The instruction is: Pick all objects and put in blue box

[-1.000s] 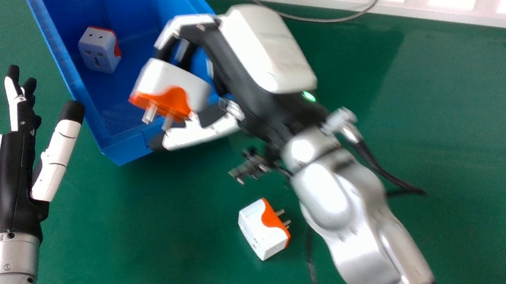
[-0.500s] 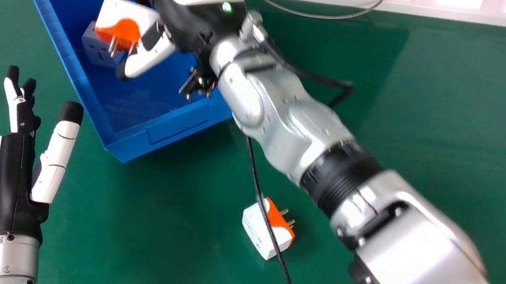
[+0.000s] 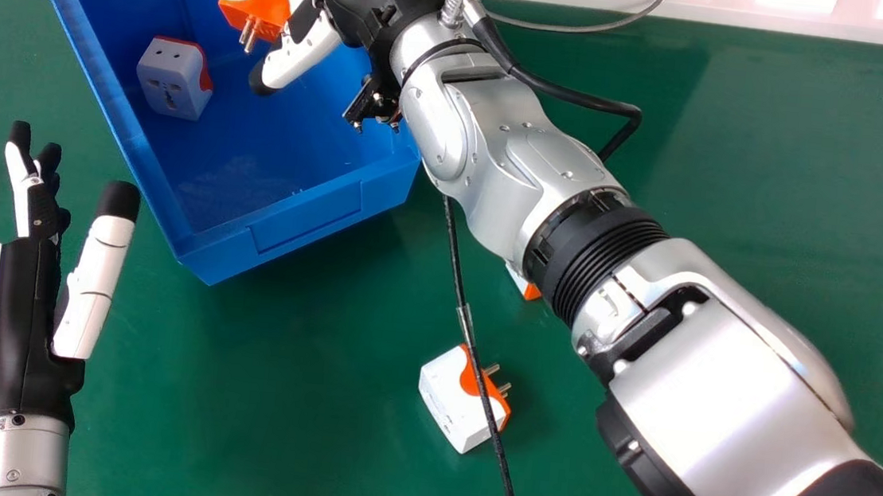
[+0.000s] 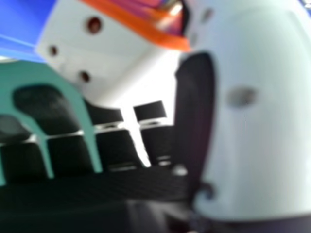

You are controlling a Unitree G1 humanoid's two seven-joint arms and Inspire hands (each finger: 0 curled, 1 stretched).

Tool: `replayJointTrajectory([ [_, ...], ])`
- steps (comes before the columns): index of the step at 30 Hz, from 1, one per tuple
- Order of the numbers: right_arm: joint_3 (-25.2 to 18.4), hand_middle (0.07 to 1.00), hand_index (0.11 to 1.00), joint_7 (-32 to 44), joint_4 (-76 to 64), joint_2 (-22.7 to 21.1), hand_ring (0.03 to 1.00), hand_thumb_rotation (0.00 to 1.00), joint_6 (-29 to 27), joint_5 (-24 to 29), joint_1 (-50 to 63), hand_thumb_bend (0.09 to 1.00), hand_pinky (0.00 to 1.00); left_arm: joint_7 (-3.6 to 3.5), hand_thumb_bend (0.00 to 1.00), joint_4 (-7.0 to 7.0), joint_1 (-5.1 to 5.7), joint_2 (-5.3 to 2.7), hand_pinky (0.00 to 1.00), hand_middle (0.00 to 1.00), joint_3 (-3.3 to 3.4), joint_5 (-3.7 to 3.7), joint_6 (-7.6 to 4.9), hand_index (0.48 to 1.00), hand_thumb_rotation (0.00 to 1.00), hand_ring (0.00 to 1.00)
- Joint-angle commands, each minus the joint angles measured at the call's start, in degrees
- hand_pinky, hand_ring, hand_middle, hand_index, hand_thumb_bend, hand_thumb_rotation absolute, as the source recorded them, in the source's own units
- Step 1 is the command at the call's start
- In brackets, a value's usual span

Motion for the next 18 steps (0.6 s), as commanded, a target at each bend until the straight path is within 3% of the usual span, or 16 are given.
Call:
replayJointTrajectory([
  [1, 2.1, 0.885, 0.895, 0.7, -0.5, 5.7, 0.831, 0.49, 0.5, -1.5, -5.5, 0.606, 0.68, 0.41, 0.66, -1.68, 0.24, -0.16, 0.98, 1.0, -0.12, -0.24, -0.42, 1.0, 1.0, 1.0],
  [2, 2.7, 0.885, 0.895, 1.2, -0.6, 5.5, 0.831, 0.49, 0.8, -1.8, -5.4, 0.606, 0.68, 0.45, 0.66, -1.72, 0.25, -0.21, 0.98, 1.0, -0.12, -0.19, -0.43, 1.0, 1.0, 1.0],
  [4, 3.5, 0.97, 0.973, 1.6, -0.9, 5.4, 0.956, 0.63, 1.3, -1.9, -5.2, 0.641, 0.89, 0.51, 0.66, -1.87, 0.3, -0.29, 0.98, 1.0, -0.16, -0.13, -0.34, 1.0, 1.0, 1.0],
  [7, 4.2, 0.993, 0.993, 0.9, -1.2, 5.3, 0.989, 0.71, 1.6, -1.8, -4.9, 0.651, 0.96, 0.56, 0.66, -2.16, 0.4, -0.36, 0.98, 1.0, -0.2, -0.02, -0.16, 1.0, 1.0, 1.0],
  [18, 5.1, 1.0, 1.0, -0.7, -2.0, 5.1, 1.0, 0.8, 1.7, -1.5, -3.3, 0.683, 1.0, 1.05, 0.67, -3.52, 0.64, -0.55, 0.98, 1.0, -0.7, 1.25, 1.01, 1.0, 1.0, 1.0],
])
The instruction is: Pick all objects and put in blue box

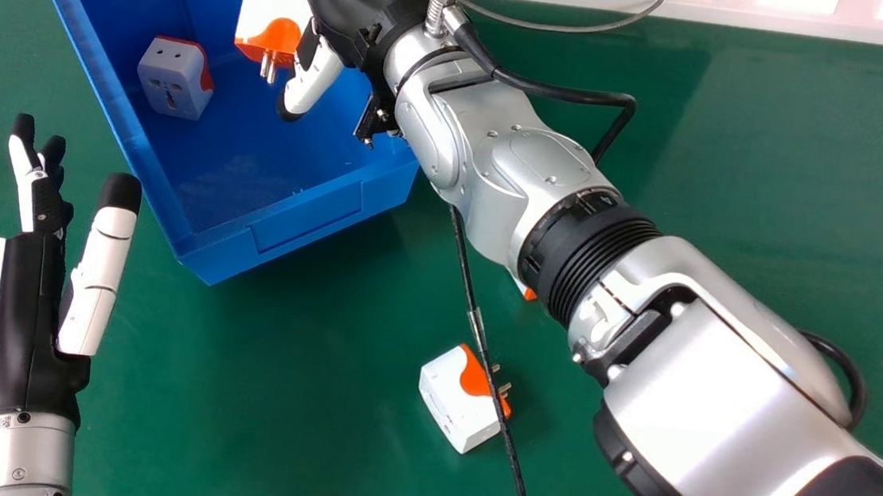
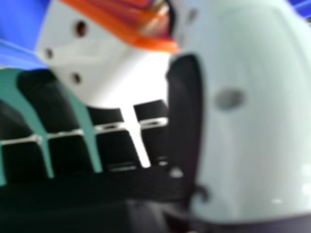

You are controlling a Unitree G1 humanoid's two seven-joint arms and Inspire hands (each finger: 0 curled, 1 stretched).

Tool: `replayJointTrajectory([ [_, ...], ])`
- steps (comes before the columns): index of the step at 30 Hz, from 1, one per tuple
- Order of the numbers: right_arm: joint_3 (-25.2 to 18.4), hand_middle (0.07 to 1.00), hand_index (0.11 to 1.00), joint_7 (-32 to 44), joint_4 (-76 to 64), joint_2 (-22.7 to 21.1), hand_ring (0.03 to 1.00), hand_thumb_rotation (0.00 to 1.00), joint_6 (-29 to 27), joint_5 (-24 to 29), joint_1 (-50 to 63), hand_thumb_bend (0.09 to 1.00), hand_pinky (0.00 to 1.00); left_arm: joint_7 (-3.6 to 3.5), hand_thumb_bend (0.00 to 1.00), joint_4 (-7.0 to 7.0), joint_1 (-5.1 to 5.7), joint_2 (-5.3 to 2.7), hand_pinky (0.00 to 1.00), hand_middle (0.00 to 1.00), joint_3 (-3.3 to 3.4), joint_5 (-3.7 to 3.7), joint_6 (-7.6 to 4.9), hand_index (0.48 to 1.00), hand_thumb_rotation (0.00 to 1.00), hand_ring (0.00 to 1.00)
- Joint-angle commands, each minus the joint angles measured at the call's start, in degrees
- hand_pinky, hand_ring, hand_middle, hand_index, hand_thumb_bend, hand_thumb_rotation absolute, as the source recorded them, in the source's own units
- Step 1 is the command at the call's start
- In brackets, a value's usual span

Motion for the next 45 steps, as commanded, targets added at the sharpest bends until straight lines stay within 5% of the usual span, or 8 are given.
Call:
replayJointTrajectory([
  [1, 0.2, 1.0, 1.0, -1.7, -1.8, 5.0, 1.0, 0.8, 0.2, 0.0, -3.0, 0.684, 1.0, 0.52, 0.67, -1.41, 0.28, 0.1, 0.98, 1.0, -0.08, 0.39, -0.22, 1.0, 1.0, 1.0],
  [18, 0.7, 1.0, 1.0, -2.8, -1.9, 5.2, 1.0, 0.77, 1.1, 0.5, -2.3, 0.652, 1.0, 1.1, 0.68, -0.56, -0.2, 0.14, 0.98, 1.0, -0.33, 0.61, -0.79, 1.0, 1.0, 1.0],
  [32, 1.2, 1.0, 1.0, -6.1, -4.1, 4.4, 1.0, 0.77, 1.4, 0.7, 1.1, 0.642, 1.0, 1.28, 0.68, -1.41, 0.09, -0.01, 0.98, 1.0, -0.52, 0.83, -0.22, 1.0, 1.0, 1.0],
  [45, 0.5, 1.0, 1.0, -6.7, -10.6, 2.3, 1.0, 0.77, 1.8, 1.7, 5.8, 0.638, 1.0, 1.28, 0.71, 0.01, -0.73, 0.24, 0.98, 1.0, -0.48, 0.68, -0.93, 1.0, 1.0, 1.0],
])
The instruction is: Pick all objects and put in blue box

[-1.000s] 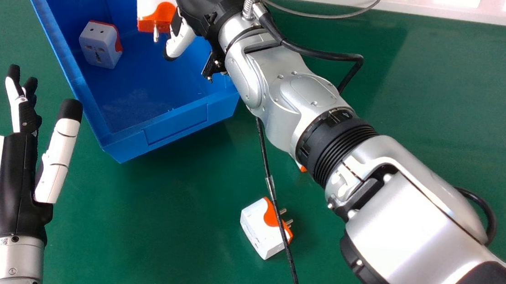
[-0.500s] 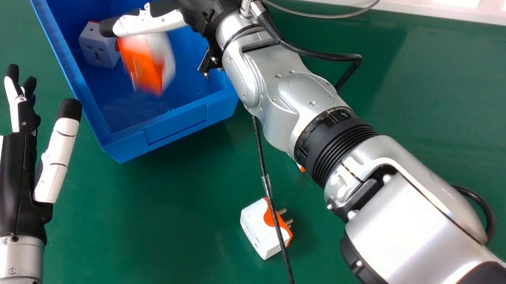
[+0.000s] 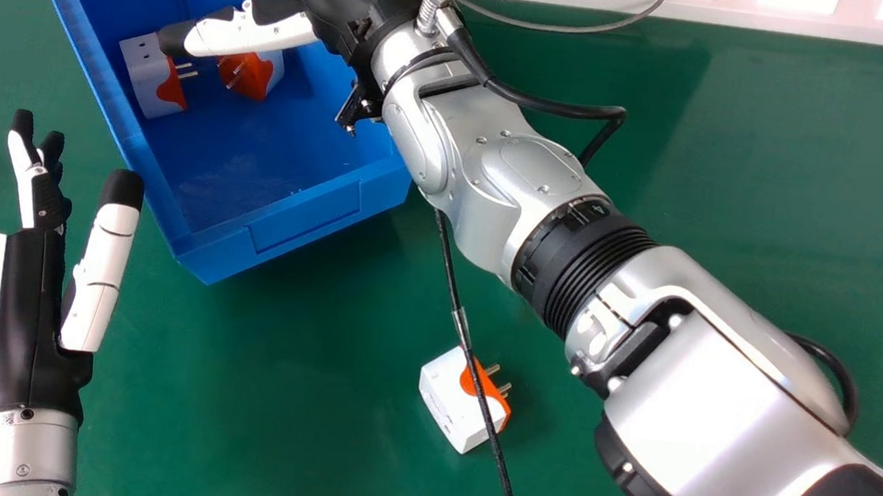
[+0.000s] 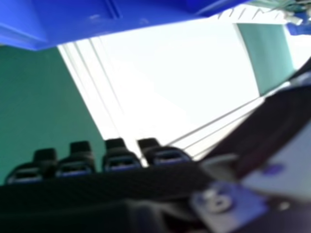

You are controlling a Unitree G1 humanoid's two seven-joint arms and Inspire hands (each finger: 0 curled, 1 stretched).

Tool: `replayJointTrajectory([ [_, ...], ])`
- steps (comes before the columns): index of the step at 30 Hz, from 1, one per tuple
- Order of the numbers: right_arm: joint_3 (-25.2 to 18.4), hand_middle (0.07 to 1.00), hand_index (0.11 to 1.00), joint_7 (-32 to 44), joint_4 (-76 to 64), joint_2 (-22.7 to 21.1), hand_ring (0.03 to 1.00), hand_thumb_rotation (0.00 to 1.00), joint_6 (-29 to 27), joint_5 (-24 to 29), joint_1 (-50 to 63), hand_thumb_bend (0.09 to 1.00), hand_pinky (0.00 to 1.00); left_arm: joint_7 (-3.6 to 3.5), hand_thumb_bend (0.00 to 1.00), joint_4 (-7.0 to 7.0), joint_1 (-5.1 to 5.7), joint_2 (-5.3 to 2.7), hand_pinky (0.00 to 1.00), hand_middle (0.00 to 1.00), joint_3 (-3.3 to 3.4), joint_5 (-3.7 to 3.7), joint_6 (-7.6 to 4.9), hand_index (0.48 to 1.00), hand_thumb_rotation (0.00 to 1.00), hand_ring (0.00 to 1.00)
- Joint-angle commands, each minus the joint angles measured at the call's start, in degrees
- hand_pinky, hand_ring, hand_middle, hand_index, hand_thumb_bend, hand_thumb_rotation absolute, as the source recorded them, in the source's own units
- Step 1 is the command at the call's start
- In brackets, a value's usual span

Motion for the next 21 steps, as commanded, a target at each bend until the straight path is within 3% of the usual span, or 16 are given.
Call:
replayJointTrajectory([
  [1, -0.7, 1.0, 1.0, -1.1, -6.6, 1.7, 1.0, 0.77, 0.2, 0.6, 4.3, 0.638, 1.0, 0.54, 0.71, -0.07, -0.26, 0.25, 0.98, 1.0, -0.05, 0.29, -0.98, 1.0, 1.0, 1.0],
  [11, -1.5, 1.0, 1.0, 5.5, -59.0, -9.5, 1.0, 0.69, 7.9, -3.5, 40.5, 0.617, 1.0, 0.41, 0.7, 1.1, -1.36, 0.5, 0.97, 1.0, 0.28, -0.22, -0.87, 1.0, 1.0, 1.0],
  [21, -3.9, 1.0, 1.0, 8.4, -82.8, -22.0, 1.0, 0.73, 6.3, -8.1, 64.6, 0.587, 1.0, 0.17, 0.71, 1.86, -1.59, 0.88, 0.97, 1.0, 0.69, -0.41, -0.82, 1.0, 1.0, 1.0],
])
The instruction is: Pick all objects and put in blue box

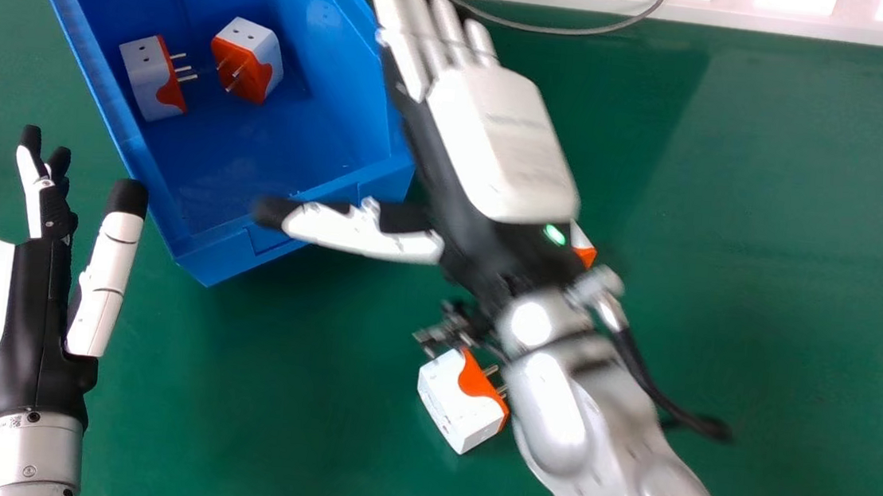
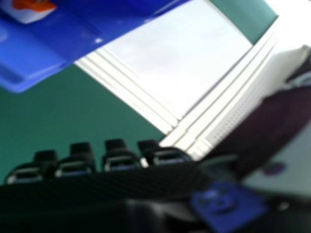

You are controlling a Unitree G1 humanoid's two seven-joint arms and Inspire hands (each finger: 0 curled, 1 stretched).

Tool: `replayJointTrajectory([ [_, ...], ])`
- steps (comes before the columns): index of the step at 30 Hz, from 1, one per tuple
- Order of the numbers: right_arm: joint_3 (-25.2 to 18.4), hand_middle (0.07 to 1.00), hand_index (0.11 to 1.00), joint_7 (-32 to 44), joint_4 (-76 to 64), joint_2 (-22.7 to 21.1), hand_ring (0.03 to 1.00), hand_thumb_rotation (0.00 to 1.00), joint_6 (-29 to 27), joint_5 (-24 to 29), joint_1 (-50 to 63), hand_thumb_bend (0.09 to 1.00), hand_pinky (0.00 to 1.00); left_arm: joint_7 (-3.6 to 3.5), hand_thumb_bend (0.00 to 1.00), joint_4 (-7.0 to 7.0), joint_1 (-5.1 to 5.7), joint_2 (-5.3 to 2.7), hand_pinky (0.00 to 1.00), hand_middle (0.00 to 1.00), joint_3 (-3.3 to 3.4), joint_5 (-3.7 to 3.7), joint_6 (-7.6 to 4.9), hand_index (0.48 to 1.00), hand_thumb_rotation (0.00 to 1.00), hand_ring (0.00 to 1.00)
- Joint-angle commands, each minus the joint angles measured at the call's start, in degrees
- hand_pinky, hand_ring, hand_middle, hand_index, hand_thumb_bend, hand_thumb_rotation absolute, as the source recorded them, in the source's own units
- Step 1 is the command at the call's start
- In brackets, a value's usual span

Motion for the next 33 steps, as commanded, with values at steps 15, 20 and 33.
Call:
replayJointTrajectory([
  [15, -7.3, 1.0, 1.0, 5.5, -13.5, -15.5, 1.0, 0.74, -3.1, -7.8, 31.1, 0.532, 1.0, -0.04, 0.68, -3.98, 0.98, 0.46, 0.97, 1.0, 0.6, -0.64, -0.04, 1.0, 1.0, 1.0],
  [20, -6.9, 1.0, 1.0, 9.6, -11.2, -15.1, 1.0, 0.74, -2.1, -9.8, 31.7, 0.53, 1.0, -0.15, 0.65, -4.69, 1.14, 0.49, 0.97, 1.0, 0.53, -0.59, 0.78, 1.0, 1.0, 1.0],
  [33, -5.8, 1.0, 1.0, 14.1, -7.7, -12.2, 0.993, 0.74, -2.1, -11.6, 28.1, 0.524, 1.0, -0.44, 0.64, -6.37, 1.78, 0.75, 0.97, 1.0, 0.43, -0.15, 2.21, 1.0, 1.0, 1.0],
])
